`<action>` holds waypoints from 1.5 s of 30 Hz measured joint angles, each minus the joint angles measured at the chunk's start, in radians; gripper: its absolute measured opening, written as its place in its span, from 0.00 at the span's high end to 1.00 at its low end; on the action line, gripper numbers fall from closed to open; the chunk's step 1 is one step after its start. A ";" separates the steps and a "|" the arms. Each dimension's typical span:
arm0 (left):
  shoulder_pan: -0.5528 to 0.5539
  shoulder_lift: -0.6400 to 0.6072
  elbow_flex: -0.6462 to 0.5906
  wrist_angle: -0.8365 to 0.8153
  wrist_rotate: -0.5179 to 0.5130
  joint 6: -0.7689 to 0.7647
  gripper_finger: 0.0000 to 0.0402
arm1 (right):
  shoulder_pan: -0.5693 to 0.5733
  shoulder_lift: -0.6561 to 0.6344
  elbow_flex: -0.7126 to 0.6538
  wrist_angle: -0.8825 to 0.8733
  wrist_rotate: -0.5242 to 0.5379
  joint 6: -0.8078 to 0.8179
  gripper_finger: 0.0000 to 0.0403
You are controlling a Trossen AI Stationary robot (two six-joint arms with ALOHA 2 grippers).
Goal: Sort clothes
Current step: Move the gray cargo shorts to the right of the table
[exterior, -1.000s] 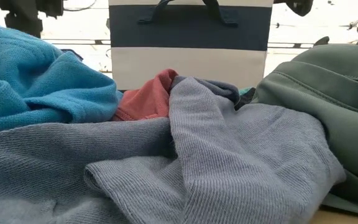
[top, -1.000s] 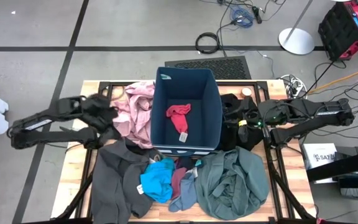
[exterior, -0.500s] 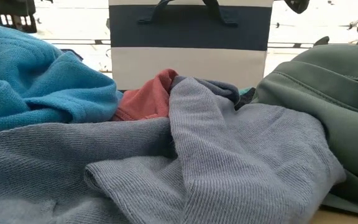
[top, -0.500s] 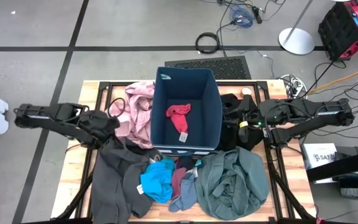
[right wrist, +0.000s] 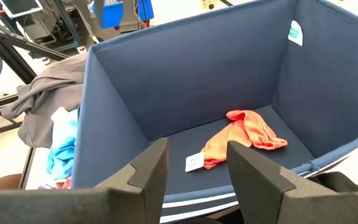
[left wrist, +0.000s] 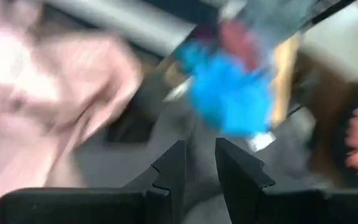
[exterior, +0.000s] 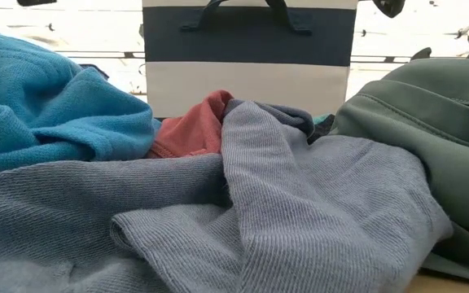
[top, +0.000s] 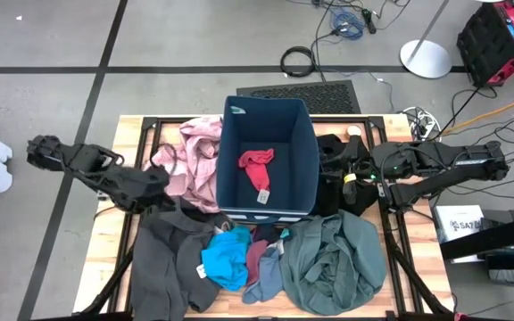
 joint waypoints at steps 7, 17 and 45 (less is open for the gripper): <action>-0.054 0.132 -0.010 -0.052 -0.001 0.066 0.76 | 0.000 0.000 0.000 0.000 -0.001 -0.003 0.62; -0.065 0.275 -0.011 -0.236 0.007 0.079 0.71 | 0.000 0.000 0.000 0.000 -0.002 -0.041 0.62; -0.065 0.308 -0.310 0.003 -0.011 0.079 0.57 | 0.000 0.000 -0.001 -0.012 -0.007 -0.030 0.62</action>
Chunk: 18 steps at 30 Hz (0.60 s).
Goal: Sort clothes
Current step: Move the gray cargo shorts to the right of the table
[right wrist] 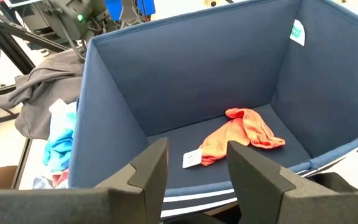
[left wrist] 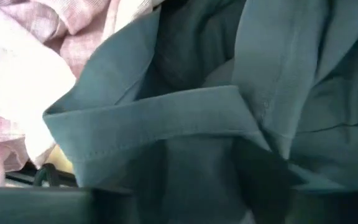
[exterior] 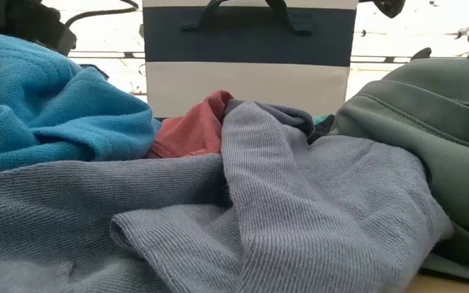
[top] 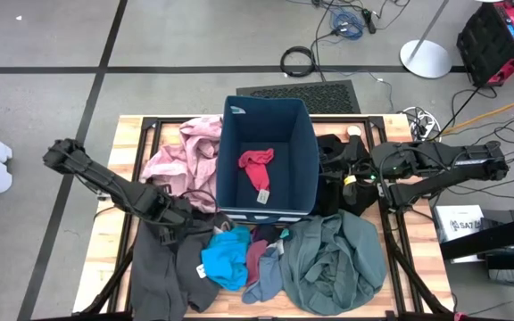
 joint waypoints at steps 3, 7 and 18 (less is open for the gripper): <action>0.000 0.000 0.000 0.000 -0.018 0.002 0.86 | 0.000 0.000 0.000 0.007 0.000 0.003 0.62; -0.001 0.000 0.017 0.001 -0.042 -0.001 0.97 | 0.000 0.000 0.000 0.011 0.000 0.005 0.62; -0.029 -0.001 0.351 0.075 -0.147 0.166 0.99 | 0.003 0.000 0.000 0.035 -0.008 0.027 0.62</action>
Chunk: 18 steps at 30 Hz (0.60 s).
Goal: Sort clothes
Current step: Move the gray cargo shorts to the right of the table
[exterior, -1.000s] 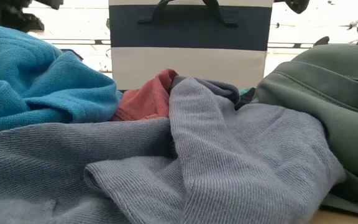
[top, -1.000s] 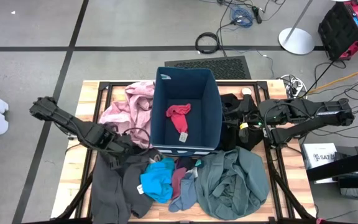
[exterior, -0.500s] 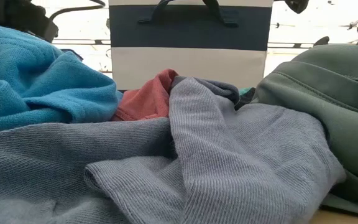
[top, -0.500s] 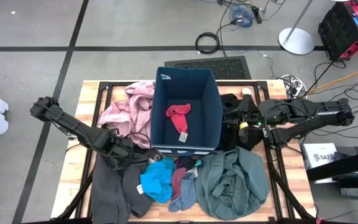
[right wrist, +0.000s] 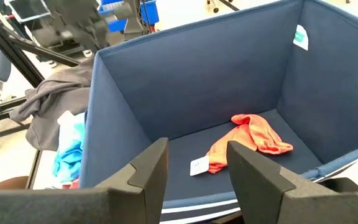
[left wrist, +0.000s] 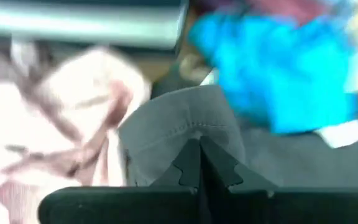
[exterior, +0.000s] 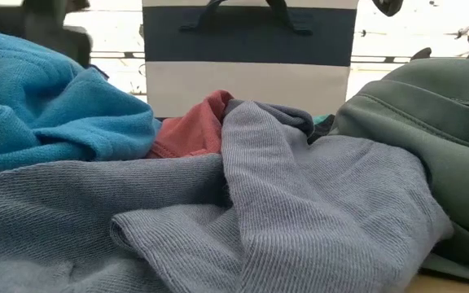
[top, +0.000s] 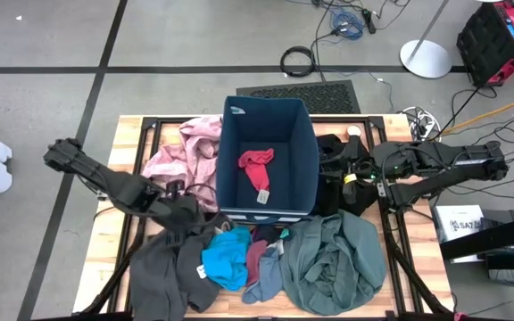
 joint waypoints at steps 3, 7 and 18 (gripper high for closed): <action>-0.015 0.000 0.103 0.012 -0.036 0.034 0.99 | 0.000 0.000 0.000 0.000 0.000 -0.002 0.62; -0.040 0.000 0.211 0.067 -0.094 0.118 1.00 | 0.000 0.001 0.000 0.000 0.000 -0.019 0.62; -0.053 0.000 0.294 0.346 -0.146 0.371 1.00 | 0.001 0.053 0.000 0.049 -0.057 -0.083 0.62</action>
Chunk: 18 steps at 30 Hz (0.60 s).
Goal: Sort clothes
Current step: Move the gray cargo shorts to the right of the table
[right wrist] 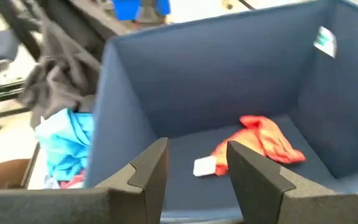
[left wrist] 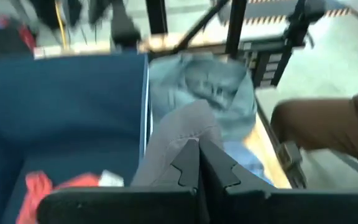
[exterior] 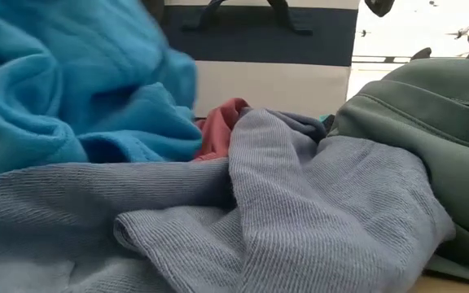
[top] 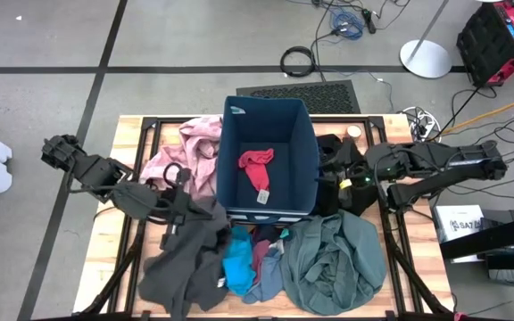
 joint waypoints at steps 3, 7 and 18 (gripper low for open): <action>0.000 0.000 0.011 0.087 -0.033 0.068 1.00 | 0.005 0.027 0.000 0.083 -0.059 -0.065 0.62; 0.000 0.000 0.036 0.170 -0.077 0.159 1.00 | 0.025 0.065 0.000 0.270 -0.170 -0.188 0.62; 0.002 0.000 0.068 0.543 -0.111 0.472 1.00 | 0.031 0.247 0.000 0.737 -0.227 -0.439 0.62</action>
